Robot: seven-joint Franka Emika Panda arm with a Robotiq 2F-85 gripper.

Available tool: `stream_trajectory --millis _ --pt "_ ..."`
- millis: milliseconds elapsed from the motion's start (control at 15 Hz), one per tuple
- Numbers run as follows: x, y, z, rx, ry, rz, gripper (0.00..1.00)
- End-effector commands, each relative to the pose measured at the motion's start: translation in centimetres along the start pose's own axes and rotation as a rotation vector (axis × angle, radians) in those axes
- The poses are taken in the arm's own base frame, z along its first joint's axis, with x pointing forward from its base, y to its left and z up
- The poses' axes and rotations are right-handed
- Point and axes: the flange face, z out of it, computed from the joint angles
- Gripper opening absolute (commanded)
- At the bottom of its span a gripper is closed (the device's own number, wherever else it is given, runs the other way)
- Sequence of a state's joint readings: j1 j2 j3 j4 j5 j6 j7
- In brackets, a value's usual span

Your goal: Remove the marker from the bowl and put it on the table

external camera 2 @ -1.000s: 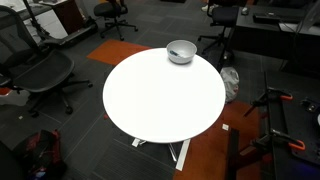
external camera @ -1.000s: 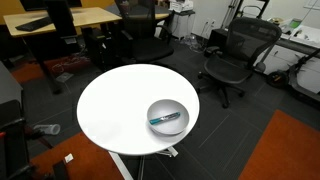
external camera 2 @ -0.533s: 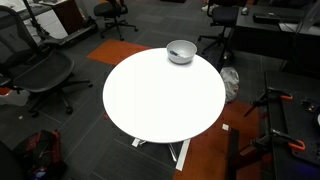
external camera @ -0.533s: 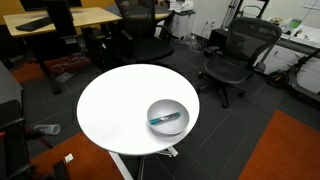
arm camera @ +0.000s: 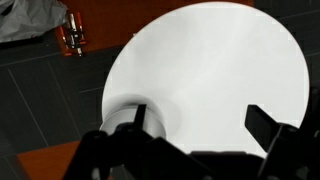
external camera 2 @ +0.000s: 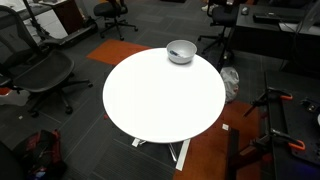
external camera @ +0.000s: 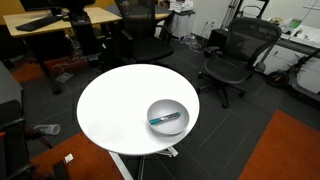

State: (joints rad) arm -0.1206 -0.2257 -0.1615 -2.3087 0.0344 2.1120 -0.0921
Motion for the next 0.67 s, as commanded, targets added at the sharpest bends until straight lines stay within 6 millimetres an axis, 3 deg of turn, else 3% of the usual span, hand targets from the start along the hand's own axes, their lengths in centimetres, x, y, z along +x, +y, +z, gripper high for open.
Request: stream_trajectory --millis 0,600 --pt "2.9 1.9 1.8 -0.018 0.037 0.036 1.0" --pt "9.2 5.1 9.5 -0.065 0.013 0.088 1.0"
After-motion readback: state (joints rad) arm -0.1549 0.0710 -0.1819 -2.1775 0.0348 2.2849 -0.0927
